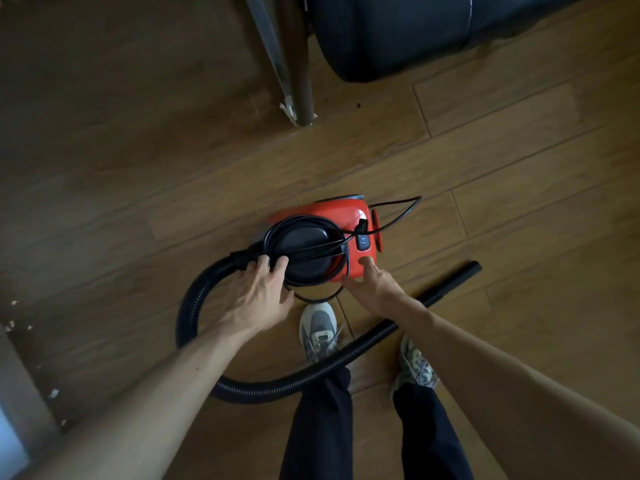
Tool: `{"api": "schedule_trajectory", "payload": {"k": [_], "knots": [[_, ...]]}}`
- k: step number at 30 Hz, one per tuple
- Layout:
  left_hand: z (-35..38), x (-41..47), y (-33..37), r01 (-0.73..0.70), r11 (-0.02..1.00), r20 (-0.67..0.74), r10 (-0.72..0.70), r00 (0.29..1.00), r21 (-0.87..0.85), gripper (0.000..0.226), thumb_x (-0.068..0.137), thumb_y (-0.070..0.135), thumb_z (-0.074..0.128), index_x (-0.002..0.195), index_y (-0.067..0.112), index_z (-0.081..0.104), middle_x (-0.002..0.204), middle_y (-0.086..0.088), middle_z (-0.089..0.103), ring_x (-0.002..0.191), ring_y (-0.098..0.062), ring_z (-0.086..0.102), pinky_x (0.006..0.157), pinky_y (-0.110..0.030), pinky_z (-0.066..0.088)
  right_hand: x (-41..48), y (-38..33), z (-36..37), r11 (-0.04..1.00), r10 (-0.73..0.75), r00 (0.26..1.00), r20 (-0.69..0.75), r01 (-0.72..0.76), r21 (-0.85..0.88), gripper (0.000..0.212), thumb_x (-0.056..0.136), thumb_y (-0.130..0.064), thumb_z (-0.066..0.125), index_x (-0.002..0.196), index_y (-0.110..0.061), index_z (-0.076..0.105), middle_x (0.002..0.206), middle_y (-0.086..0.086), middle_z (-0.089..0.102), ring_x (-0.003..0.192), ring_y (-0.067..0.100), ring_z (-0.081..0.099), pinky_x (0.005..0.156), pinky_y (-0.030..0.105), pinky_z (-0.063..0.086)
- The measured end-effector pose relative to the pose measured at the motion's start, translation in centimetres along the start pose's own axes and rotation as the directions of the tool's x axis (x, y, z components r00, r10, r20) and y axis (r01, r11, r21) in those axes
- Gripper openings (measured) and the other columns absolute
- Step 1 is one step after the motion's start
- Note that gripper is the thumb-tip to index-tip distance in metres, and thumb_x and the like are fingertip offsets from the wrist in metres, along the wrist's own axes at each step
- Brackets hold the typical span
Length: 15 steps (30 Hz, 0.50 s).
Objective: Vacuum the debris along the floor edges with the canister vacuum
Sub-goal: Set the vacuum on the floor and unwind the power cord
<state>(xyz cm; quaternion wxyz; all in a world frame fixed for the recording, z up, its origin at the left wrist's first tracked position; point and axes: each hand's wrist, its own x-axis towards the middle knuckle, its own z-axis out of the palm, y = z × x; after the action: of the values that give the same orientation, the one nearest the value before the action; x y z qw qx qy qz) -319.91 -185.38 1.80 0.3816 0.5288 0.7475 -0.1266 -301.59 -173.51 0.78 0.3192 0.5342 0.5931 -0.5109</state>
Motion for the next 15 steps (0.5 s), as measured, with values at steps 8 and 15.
{"api": "schedule_trajectory", "payload": {"k": [8,15], "knots": [[1.7,1.5,-0.8,-0.033,0.998,-0.134,0.04,0.99,0.05,0.032,0.093,0.02,0.056,0.124,0.012,0.054,0.105,-0.011,0.055,0.093,-0.033,0.058,0.076,-0.047,0.05,5.7,-2.5,0.0,0.933,0.129,0.954,-0.269,-0.025,0.358,0.046,0.098,-0.038,0.047,0.121,0.002,0.054,0.116,0.021,0.062,0.106,0.036,0.059,0.083,0.034,0.044],[2.4,2.8,-1.0,-0.05,0.996,-0.24,0.065,0.969,0.07,0.015,0.089,0.003,0.062,0.104,0.007,0.061,0.095,-0.011,0.053,0.08,-0.033,0.058,0.063,-0.043,0.049,8.0,-3.2,0.6,0.856,0.273,0.882,-0.384,-0.041,0.515,0.031,0.093,-0.023,0.052,0.107,0.001,0.065,0.105,0.017,0.068,0.096,0.032,0.064,0.088,0.036,0.053]]}}
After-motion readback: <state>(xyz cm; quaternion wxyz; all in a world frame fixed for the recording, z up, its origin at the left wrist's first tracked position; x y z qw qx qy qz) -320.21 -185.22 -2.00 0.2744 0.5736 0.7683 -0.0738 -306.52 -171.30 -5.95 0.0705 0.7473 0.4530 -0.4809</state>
